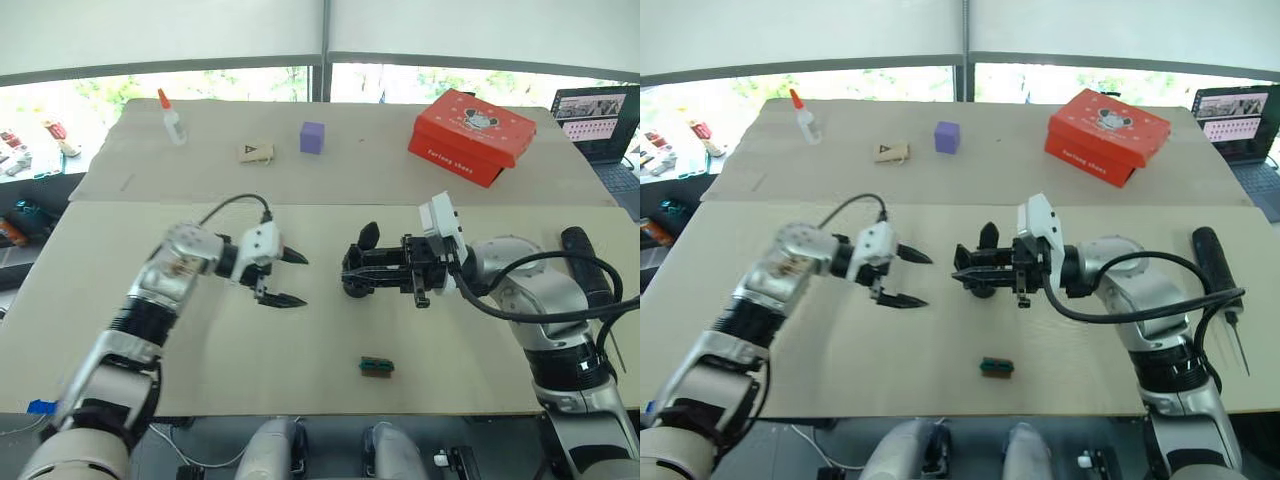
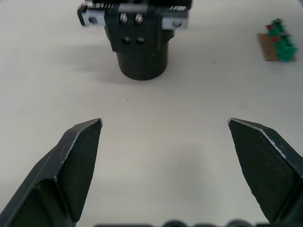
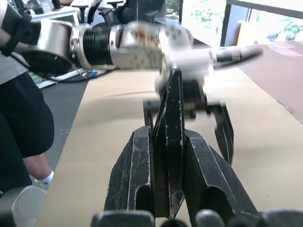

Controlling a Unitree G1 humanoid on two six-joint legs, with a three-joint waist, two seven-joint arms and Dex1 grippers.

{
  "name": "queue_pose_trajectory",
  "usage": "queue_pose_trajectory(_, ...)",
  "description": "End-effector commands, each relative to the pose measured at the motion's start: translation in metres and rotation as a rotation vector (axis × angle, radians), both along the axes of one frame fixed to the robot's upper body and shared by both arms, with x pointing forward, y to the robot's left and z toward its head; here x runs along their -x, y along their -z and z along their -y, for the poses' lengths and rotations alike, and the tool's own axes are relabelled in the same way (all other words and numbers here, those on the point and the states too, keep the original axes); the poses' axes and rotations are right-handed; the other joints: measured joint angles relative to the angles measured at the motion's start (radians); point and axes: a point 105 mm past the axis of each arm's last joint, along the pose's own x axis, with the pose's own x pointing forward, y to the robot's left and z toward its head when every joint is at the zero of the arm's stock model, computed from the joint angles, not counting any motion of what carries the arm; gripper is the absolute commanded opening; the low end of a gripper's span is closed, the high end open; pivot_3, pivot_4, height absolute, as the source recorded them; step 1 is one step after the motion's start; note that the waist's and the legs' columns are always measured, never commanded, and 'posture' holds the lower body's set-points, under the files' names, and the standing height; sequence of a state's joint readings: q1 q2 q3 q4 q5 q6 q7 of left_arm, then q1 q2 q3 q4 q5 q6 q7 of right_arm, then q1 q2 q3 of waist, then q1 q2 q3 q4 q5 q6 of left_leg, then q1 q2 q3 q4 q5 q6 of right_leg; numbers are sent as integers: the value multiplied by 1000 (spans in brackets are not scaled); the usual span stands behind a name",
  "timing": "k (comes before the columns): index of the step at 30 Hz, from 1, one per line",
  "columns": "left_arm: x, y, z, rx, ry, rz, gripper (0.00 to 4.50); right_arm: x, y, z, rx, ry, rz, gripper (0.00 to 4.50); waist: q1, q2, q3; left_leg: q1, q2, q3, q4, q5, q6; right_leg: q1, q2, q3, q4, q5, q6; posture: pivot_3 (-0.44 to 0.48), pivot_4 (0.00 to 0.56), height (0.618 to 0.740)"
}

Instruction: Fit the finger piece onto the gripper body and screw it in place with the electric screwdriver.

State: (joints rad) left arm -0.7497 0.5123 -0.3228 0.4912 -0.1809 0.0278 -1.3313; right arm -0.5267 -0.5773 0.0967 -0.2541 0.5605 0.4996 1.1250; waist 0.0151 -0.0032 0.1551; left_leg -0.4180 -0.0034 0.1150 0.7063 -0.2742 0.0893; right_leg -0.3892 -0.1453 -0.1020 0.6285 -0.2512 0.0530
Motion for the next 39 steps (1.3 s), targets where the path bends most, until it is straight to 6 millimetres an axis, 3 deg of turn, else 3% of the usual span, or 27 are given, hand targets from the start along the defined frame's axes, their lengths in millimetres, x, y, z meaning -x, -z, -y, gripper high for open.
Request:
queue_pose_trajectory(1, -9, -1, 19, 65, -2, 42, 4500, 0, -14, 2, -34, 63, 90, 395, -2, 0, 0, 0, 0, 0, 1, 0, 0, 0, 0, 0, 0, 0, 0, 0, 150, 740)
queue_pose_trajectory(12, -22, 5, 66, 123, 9, 33, 4500, 14, -6, 15, -19, 95, 62, 395, 1, -1, 0, -1, 0, -1, 2, 0, 0, 0, 0, -1, 1, 0, 0, 0, 150, 740)
queue_pose_trajectory(18, -21, 8, 75, 133, 35, 9, 4500, 18, -2, 19, -6, 119, 57, 395, -3, -1, 0, -3, 0, -1, 3, -1, 2, -1, 0, -1, 1, 0, 0, 0, 150, 740)
queue_pose_trajectory(21, -18, 10, 75, 136, 59, 9, 3684, 18, -1, 22, 1, 131, 60, 395, -2, -1, 0, -3, 0, -2, 4, -1, 2, -1, 0, -1, 1, 0, 0, 0, 150, 740)
queue_pose_trajectory(24, -16, 12, 73, 134, 68, 10, 2309, 15, -1, 25, 1, 138, 70, 395, -2, -1, 0, -3, 0, -2, 5, -1, 3, -1, 0, -1, 1, 0, 0, 0, 150, 740)
queue_pose_trajectory(32, -7, 5, 85, 191, 97, 4, 2297, 6, 4, 21, -42, 39, 118, 395, -3, -1, 0, -4, 0, -2, 5, -2, 3, -1, -1, -1, 1, 0, 0, 0, 150, 740)
queue_pose_trajectory(39, 11, 11, 81, 181, 122, 5, 2297, -3, 15, 17, -5, -62, 125, 395, -3, -1, 0, -4, 0, -2, 5, -2, 3, -1, 0, -2, 1, 0, 0, 0, 150, 740)
